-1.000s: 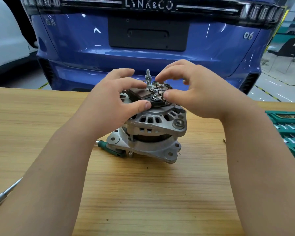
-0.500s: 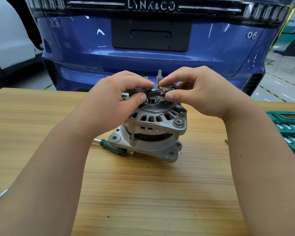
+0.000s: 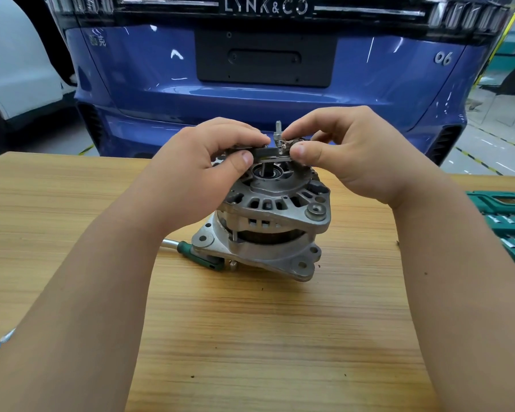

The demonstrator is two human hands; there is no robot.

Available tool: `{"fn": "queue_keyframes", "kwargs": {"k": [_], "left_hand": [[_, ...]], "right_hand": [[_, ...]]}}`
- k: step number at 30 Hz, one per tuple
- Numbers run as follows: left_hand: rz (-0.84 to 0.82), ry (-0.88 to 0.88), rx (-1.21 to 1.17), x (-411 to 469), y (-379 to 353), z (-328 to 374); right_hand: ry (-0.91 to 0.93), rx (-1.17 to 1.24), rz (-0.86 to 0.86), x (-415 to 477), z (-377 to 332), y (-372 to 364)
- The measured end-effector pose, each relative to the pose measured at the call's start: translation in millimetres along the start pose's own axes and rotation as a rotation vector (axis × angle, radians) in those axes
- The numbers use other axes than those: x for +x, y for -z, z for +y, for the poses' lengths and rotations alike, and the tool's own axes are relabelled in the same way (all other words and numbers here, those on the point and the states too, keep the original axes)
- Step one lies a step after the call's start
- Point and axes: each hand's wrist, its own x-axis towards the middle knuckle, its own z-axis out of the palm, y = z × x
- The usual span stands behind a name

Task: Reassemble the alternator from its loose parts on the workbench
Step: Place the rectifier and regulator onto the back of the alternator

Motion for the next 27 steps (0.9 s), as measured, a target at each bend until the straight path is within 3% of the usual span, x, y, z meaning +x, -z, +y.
{"fn": "queue_keyframes", "kwargs": {"k": [8, 15, 21, 27], "left_hand": [[-0.058, 0.047, -0.044, -2, 4, -5], [-0.057, 0.068, -0.05, -3, 0, -6], [-0.072, 0.195, -0.063, -6, 0, -3], [-0.032, 0.225, 0.258, -3, -10, 15]], "right_hand": [[0.021, -0.163, -0.006, -6, -8, -8], [0.018, -0.177, 0.047, -12, -6, -14], [0.015, -0.162, 0.053, -15, 0, -17], [-0.033, 0.043, -0.001, -15, 12, -9]]}}
